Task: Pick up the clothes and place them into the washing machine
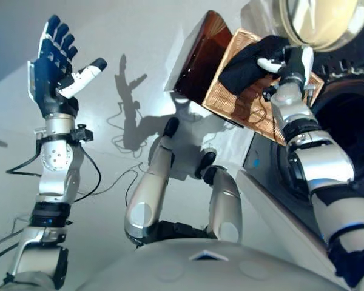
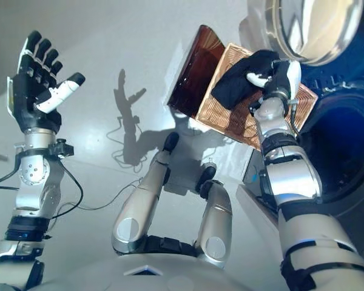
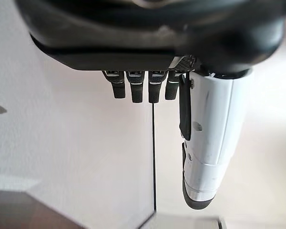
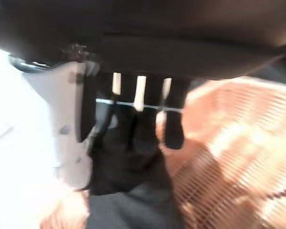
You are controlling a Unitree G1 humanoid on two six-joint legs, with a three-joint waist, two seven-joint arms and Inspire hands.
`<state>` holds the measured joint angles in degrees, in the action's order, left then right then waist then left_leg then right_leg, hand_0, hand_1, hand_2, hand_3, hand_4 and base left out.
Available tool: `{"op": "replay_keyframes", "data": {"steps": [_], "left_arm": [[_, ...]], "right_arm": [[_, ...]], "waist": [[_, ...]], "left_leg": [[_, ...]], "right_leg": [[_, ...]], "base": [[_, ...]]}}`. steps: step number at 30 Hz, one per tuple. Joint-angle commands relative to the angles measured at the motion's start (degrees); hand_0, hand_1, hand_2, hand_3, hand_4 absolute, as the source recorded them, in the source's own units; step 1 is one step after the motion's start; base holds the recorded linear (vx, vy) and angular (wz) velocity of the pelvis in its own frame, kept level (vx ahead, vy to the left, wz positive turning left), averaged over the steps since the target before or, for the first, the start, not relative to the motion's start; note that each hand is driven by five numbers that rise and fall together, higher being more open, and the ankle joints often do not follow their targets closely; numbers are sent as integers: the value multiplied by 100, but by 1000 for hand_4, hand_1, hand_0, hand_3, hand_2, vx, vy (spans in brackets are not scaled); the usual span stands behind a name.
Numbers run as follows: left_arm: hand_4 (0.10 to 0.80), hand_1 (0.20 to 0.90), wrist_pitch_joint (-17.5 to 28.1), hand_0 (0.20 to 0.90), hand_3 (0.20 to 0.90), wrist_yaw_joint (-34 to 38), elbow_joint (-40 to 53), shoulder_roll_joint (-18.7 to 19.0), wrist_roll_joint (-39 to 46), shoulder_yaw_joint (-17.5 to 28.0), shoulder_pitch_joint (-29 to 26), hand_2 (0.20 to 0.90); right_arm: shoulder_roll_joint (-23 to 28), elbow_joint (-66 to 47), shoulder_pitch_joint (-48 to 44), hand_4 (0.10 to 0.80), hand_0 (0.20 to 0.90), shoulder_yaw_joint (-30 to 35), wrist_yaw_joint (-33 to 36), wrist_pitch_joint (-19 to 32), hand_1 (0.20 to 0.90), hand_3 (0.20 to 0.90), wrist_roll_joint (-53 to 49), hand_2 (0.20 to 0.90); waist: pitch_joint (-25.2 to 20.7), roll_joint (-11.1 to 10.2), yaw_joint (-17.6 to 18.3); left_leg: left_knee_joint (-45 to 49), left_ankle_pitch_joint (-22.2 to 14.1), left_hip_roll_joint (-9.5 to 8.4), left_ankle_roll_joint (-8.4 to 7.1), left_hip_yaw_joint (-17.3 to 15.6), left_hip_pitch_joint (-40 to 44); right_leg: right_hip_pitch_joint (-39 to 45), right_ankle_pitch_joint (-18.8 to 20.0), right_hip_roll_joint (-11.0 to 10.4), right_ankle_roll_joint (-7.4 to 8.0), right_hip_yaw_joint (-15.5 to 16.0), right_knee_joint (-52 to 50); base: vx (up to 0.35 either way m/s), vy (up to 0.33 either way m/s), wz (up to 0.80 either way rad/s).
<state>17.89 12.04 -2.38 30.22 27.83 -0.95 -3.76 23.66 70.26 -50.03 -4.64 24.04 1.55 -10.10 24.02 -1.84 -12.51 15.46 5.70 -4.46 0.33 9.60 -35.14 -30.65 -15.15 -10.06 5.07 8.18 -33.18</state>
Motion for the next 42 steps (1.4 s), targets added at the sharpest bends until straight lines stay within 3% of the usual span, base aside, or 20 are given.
{"op": "replay_keyframes", "data": {"steps": [1, 11, 14, 16, 17, 18, 19, 20, 24, 33, 36, 42], "left_arm": [[800, 900, 497, 900, 900, -111, 133, -178, 23, 155, 110, 900], [800, 900, 428, 900, 900, -421, -177, -633, 348, 161, 574, 900], [800, 900, 402, 900, 900, -414, -243, -738, 376, 147, 642, 900], [800, 900, 390, 900, 900, -456, -246, -783, 408, 164, 734, 900], [800, 900, 384, 900, 900, -446, -253, -808, 411, 165, 750, 900], [800, 900, 368, 900, 900, -432, -255, -823, 416, 178, 759, 900], [800, 900, 367, 900, 900, -432, -253, -827, 415, 182, 756, 900], [800, 900, 374, 900, 900, -422, -225, -844, 388, 196, 782, 900], [800, 900, 370, 900, 900, -364, -152, -813, 319, 215, 762, 900], [800, 900, 422, 900, 900, -343, -69, -755, 121, 598, 660, 900], [800, 900, 452, 900, 900, -247, -75, -704, 23, 590, 539, 900], [800, 900, 484, 900, 900, -105, -37, -682, -83, 581, 437, 900]], "right_arm": [[245, -61, 740, 300, 200, 138, 281, 618, 200, 200, -856, 200], [-882, -1170, 2281, 300, 200, 1160, -477, 1673, 200, 200, -3812, 200], [-1066, -1430, 2537, 300, 200, 1152, -588, 1735, 200, 200, -4058, 200], [-1054, -1478, 2663, 300, 200, 993, -565, 1565, 200, 200, -3680, 200], [-1040, -1562, 2697, 410, 354, 938, -519, 1549, 354, 354, -3503, 354], [-960, -1599, 2687, 800, 900, 846, -432, 1499, 900, 900, -3211, 900], [-960, -1605, 2683, 800, 900, 844, -424, 1496, 900, 900, -3205, 900], [-820, -1800, 2647, 800, 900, 584, -263, 1330, 900, 900, -2456, 900], [-450, -1889, 2508, 800, 900, 228, 30, 1012, 900, 900, -1130, 900], [1117, -2556, 2204, 800, 900, -1065, 9, -5, 900, 900, 2977, 900], [1328, -2300, 1907, 800, 900, -1352, 70, -212, 900, 900, 3825, 900], [1387, -2017, 1531, 800, 900, -1658, 191, -497, 900, 900, 4581, 900]], "waist": [[-811, 251, 246], [-1065, 602, 551], [-1076, 724, 624], [-1131, 799, 638], [-1128, 820, 650], [-1139, 856, 658], [-1146, 859, 657], [-1170, 873, 656], [-1147, 834, 618], [-804, 543, 593], [-623, 391, 566], [-476, 253, 531]], "left_leg": [[23, -652, -160, -263, -148, 355], [-828, -429, -46, -231, -427, 1277], [-852, -427, -40, -222, -496, 1351], [-926, -374, -24, -225, -522, 1358], [-917, -401, -19, -224, -547, 1380], [-913, -396, -23, -222, -567, 1368], [-922, -362, -21, -223, -570, 1345], [-909, -359, 2, -215, -594, 1303], [-798, -387, 19, -217, -579, 1213], [-363, -466, 65, -269, -477, 750], [-29, -545, 89, -306, -436, 444], [503, -725, 142, -364, -351, -64]], "right_leg": [[186, 1107, 126, 51, -93, 1281], [893, 1381, 112, 134, -534, 2210], [933, 1445, 114, 142, -650, 2296], [938, 1500, 97, 151, -681, 2382], [953, 1482, 89, 160, -692, 2384], [929, 1502, 85, 163, -721, 2395], [909, 1541, 87, 164, -724, 2414], [852, 1566, 86, 161, -756, 2393], [771, 1538, 117, 147, -766, 2293], [423, 1461, 227, 89, -605, 1955], [168, 1392, 284, 50, -501, 1686], [-286, 1246, 349, 5, -388, 1217]], "base": [[59, 44, -14], [20, 56, -30], [-34, 35, -30], [-21, 33, -18], [-13, 20, -8], [-20, 19, -5], [-44, 10, -8], [-22, -20, -6], [-7, -43, -7], [-24, -72, 11], [-42, -73, 12], [-32, -59, 12]]}}
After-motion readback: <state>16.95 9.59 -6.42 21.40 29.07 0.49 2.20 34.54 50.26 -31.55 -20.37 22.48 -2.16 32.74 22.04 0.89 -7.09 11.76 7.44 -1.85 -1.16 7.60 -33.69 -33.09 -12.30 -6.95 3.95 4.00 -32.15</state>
